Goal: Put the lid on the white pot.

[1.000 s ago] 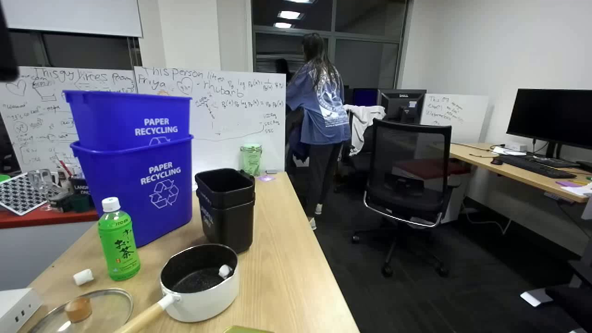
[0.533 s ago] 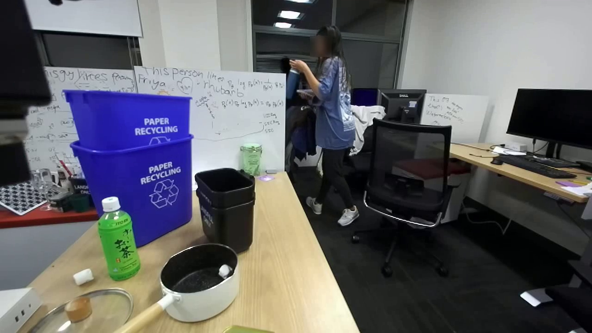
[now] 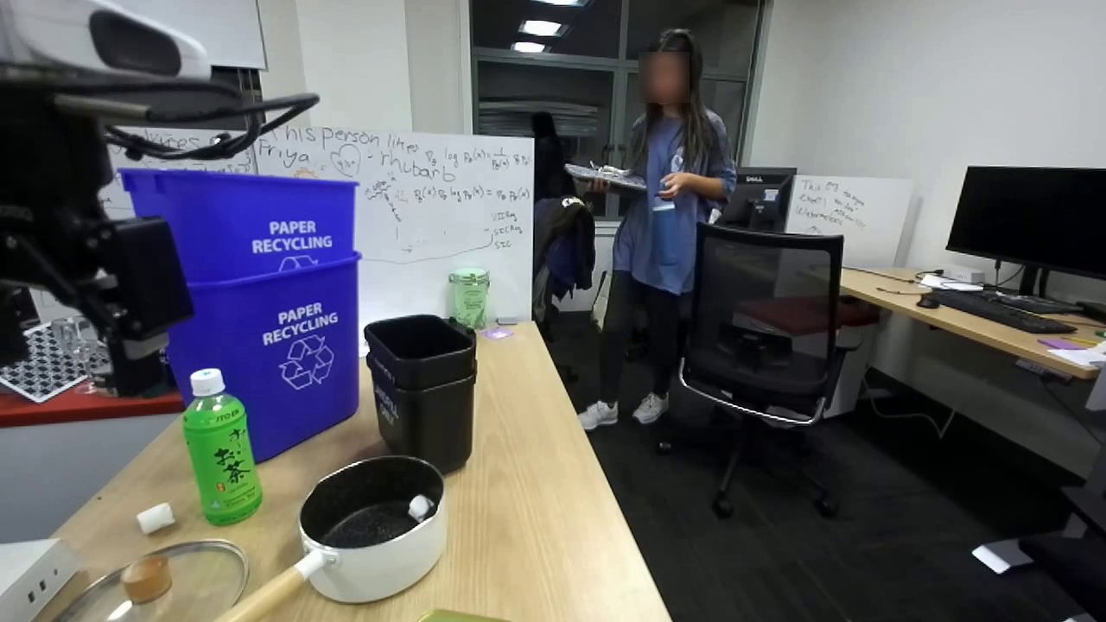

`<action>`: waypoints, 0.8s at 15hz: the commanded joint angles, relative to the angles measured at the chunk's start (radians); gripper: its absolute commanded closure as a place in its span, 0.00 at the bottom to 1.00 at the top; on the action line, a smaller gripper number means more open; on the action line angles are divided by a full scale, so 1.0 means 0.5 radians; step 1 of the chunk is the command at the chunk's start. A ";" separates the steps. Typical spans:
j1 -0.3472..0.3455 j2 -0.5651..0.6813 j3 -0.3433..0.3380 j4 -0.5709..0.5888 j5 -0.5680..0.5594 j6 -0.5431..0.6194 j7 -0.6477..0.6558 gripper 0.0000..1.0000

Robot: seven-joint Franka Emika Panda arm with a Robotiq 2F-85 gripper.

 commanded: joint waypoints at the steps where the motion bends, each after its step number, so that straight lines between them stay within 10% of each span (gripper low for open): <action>1: 0.052 0.056 0.078 -0.032 0.166 0.115 -0.137 0.00; 12: 0.068 0.103 0.139 -0.034 0.187 0.125 -0.110 0.00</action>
